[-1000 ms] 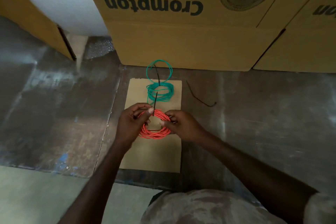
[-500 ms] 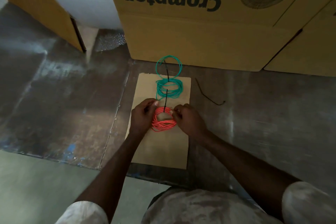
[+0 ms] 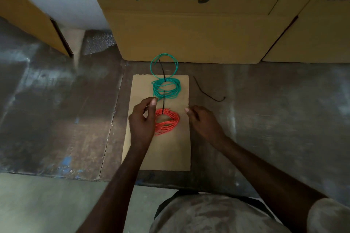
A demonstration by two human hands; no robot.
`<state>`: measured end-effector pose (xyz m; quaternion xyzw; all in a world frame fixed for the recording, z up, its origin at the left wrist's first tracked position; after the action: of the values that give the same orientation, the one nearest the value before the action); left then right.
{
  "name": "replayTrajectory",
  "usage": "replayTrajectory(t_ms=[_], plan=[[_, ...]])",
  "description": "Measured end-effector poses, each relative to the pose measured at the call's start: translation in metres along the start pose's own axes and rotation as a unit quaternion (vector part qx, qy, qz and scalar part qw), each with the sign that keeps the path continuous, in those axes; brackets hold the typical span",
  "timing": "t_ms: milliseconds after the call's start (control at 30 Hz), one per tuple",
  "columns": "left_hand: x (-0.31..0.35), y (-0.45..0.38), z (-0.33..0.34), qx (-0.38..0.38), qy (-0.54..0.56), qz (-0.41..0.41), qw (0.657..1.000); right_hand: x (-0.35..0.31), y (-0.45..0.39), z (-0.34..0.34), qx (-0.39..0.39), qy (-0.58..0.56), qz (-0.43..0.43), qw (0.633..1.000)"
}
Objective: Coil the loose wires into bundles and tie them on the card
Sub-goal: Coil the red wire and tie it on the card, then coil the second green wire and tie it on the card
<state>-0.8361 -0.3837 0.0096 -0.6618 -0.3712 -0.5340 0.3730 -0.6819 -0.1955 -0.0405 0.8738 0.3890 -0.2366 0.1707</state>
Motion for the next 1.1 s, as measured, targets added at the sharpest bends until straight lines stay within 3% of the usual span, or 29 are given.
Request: replayTrajectory(t_ms=[267, 567, 833, 1100], plan=[[0.044, 0.021, 0.098, -0.106, -0.02, 0.051, 0.993, 0.05, 0.033, -0.064, 0.045, -0.033, 0.084, 0.995], [0.081, 0.087, 0.226, -0.205, -0.01, 0.058, 0.977, 0.116, 0.089, -0.164, 0.122, -0.01, 0.061, 0.991], [0.134, 0.215, 0.368, -0.27, 0.029, 0.052, 0.961, 0.263, 0.217, -0.273, 0.158, 0.002, 0.135, 0.978], [0.182, 0.373, 0.534, -0.399, 0.042, 0.061, 0.914, 0.422, 0.378, -0.392, 0.279, -0.012, 0.235, 0.931]])
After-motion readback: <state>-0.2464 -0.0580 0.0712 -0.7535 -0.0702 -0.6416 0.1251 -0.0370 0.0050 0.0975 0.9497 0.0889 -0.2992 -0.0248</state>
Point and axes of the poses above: each hand's wrist, its own y-axis away from the middle knuckle, its own z-axis out of the palm, x = y × z, the point moved 10 cm from there along -y, towards the middle knuckle, and after that the axes turned 14 degrees about y, right-handed, at the moved point
